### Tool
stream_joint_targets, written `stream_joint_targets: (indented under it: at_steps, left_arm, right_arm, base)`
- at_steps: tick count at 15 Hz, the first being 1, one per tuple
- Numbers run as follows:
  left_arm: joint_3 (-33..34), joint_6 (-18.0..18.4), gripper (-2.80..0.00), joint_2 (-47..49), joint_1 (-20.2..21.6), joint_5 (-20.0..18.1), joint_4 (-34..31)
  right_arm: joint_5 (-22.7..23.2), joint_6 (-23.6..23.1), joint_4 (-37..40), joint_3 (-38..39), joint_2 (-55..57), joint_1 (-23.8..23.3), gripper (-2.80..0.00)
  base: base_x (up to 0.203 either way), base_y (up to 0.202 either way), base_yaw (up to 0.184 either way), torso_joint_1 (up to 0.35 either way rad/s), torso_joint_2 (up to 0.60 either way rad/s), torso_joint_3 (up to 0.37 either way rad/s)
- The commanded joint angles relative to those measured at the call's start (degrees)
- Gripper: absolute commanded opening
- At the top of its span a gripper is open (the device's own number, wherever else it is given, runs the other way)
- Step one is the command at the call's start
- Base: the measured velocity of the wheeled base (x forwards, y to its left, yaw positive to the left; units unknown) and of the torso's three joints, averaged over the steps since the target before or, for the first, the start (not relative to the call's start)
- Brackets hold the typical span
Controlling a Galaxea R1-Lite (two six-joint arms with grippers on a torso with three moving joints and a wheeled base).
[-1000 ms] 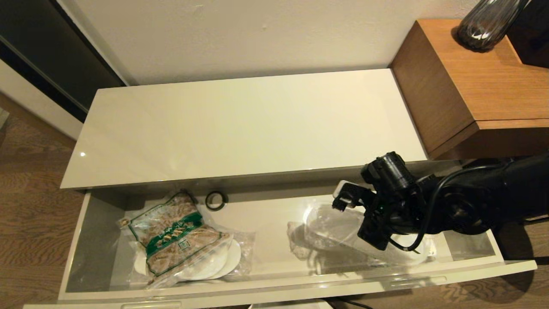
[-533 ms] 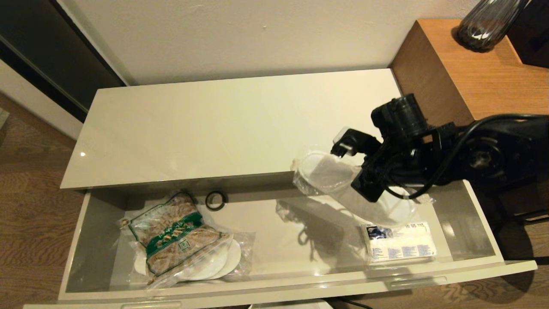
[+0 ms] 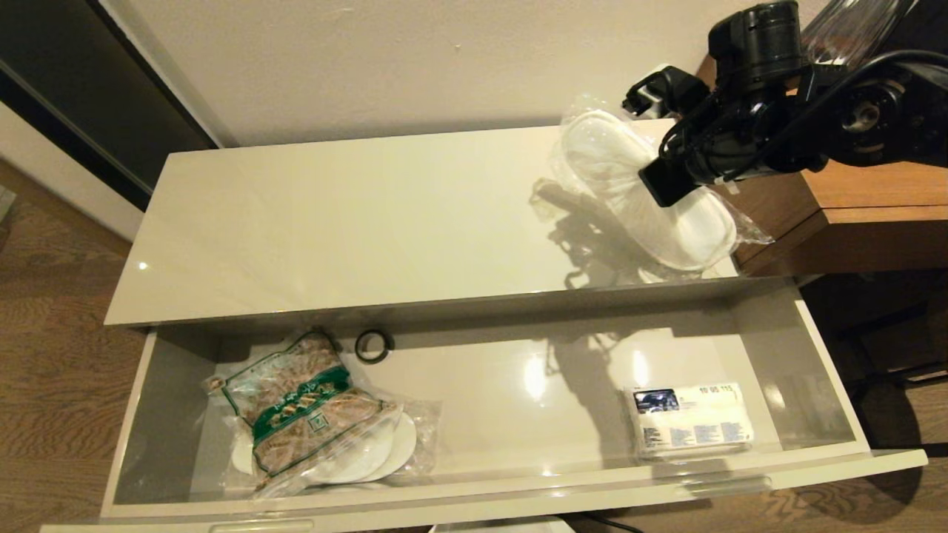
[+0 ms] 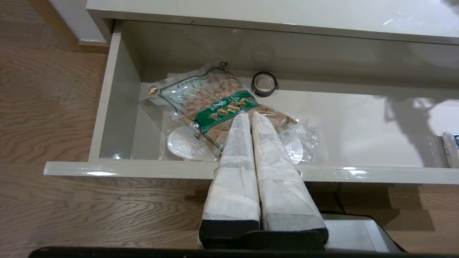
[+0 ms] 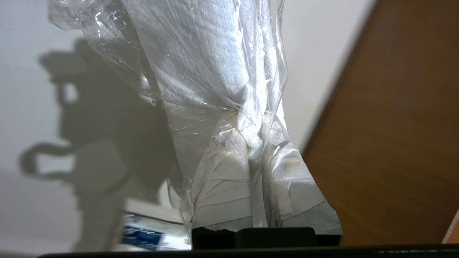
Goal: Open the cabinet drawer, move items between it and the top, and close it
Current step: Place the disposable slippers on the table
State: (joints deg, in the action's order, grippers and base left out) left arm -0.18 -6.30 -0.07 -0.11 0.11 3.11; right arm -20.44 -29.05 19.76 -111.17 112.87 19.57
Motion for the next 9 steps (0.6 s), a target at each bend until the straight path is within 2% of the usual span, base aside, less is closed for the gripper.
stream_joint_targets:
  at_steps: [1, 3, 5, 9]
  left_arm:
    - [0.0, 0.0, -2.8, 0.1, 0.0, 0.0, 0.0]
    - [0.0, 0.0, -2.8, 0.1, 0.0, 0.0, 0.0]
    - [0.0, 0.0, -2.8, 0.1, 0.0, 0.0, 0.0]
    - [0.0, 0.0, -2.8, 0.1, 0.0, 0.0, 0.0]
  right_arm:
    - [-2.7, 0.0, -0.8, -0.8, 4.9, -4.8, -2.8]
    - [-5.7, 0.2, -6.0, -0.8, 8.5, -6.5, -2.8]
    - [-6.3, -0.3, -12.0, -0.8, 10.7, -7.3, -2.8]
    - [-6.3, -0.4, -12.3, -0.8, 10.9, -6.8, -2.8]
  base:
    - [0.0, 0.0, 0.0, 0.0, 0.0, 0.0]
    - [0.0, 0.0, 0.0, 0.0, 0.0, 0.0]
    - [0.0, 0.0, 0.0, 0.0, 0.0, 0.0]
    - [0.0, 0.0, 0.0, 0.0, 0.0, 0.0]
